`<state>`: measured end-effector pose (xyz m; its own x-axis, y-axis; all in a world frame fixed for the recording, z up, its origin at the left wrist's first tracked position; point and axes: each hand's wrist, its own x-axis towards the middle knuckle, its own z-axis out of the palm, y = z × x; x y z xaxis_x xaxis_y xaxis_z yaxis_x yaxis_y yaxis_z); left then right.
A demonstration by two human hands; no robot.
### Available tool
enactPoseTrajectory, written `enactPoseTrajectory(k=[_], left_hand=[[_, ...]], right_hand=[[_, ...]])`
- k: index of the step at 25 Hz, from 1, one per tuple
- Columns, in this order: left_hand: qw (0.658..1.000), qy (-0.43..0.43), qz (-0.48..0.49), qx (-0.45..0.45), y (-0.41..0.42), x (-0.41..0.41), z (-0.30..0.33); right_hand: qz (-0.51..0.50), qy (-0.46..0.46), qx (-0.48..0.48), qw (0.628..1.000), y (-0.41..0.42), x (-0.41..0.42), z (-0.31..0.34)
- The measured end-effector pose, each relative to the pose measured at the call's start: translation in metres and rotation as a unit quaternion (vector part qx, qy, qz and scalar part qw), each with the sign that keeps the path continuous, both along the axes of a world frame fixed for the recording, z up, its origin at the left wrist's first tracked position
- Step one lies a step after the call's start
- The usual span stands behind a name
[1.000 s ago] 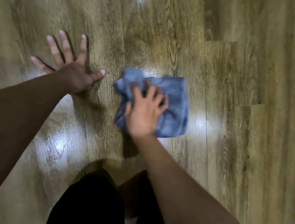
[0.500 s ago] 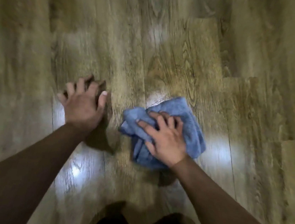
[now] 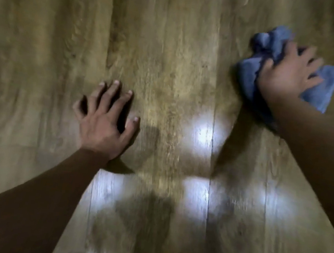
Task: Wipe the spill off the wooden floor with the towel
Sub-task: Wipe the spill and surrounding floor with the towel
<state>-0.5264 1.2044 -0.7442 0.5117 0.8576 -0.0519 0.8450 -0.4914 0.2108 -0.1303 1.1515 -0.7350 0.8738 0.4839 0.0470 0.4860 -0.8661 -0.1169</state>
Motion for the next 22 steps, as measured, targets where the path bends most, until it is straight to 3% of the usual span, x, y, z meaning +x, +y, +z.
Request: enactPoseTrajectory(k=[4,8,13,18,22], left_hand=[[1.0,0.01,-0.016,0.008,0.001,0.001,-0.003],[1.0,0.01,-0.014,0.025,0.002,0.001,-0.005],[0.999,0.005,-0.022,0.041,0.002,-0.002,-0.005],[0.999,-0.038,-0.024,0.029,0.002,-0.002,0.0],[0.998,-0.056,0.005,-0.016,0.003,0.001,0.011]], right_hand=[[-0.065,-0.01,-0.003,0.998,0.045,0.0,-0.003],[0.09,-0.012,0.019,0.996,0.035,-0.041,0.009],[0.274,0.049,0.039,0.96,-0.025,-0.182,0.019],[0.317,0.079,0.016,0.945,-0.117,-0.295,0.018],[0.357,0.038,0.002,0.933,-0.143,-0.314,0.019]])
